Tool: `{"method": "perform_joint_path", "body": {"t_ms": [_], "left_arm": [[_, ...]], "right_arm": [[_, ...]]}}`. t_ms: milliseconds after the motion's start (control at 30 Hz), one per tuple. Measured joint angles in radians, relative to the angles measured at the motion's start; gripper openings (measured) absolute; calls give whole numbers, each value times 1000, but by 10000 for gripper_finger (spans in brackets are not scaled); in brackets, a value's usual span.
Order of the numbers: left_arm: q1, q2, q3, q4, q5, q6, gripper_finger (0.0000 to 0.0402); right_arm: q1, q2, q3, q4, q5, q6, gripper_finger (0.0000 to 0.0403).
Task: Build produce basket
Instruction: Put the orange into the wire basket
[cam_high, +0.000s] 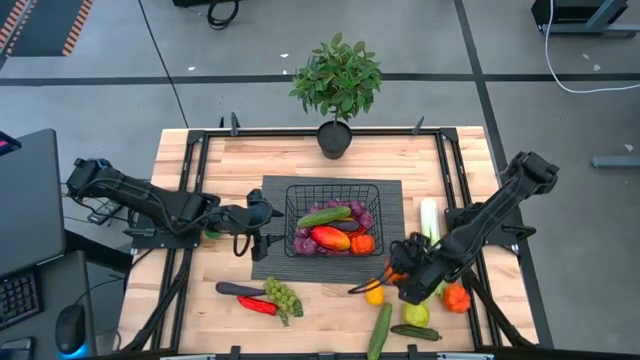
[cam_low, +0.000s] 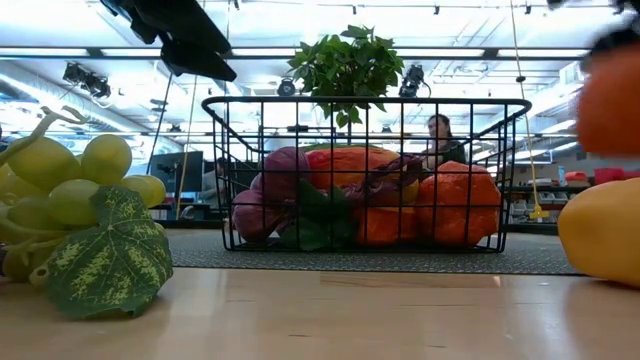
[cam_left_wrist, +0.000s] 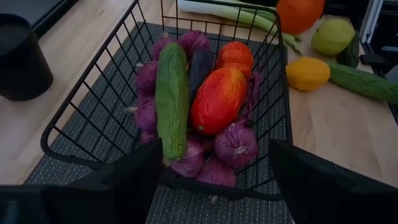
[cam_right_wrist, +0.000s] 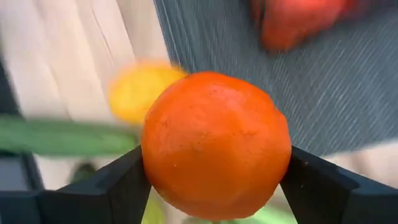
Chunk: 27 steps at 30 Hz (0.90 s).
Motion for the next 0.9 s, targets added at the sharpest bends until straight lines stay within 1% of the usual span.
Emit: {"method": "perform_joint_path", "body": {"t_ms": [133,267,400,533,667,833,900], "left_arm": [[0,0,0,1,0,0,298],[0,0,0,2,0,0,298],[0,0,0,11,0,0,298],[0,0,0,16,0,0,298],[0,0,0,15,0,-7,298],[0,0,0,15,0,-18,298],[0,0,0,16,-1,-18,298]], "right_arm": [[-45,-50,81,-1,127,-110,311],[-112,-68,135,-1,185,-233,311],[-193,-65,154,21,189,-343,311],[-257,-63,154,29,180,-399,319],[-300,-64,154,29,166,-426,346],[-316,-64,154,30,160,-426,390],[-317,-64,154,30,159,-426,396]]}}
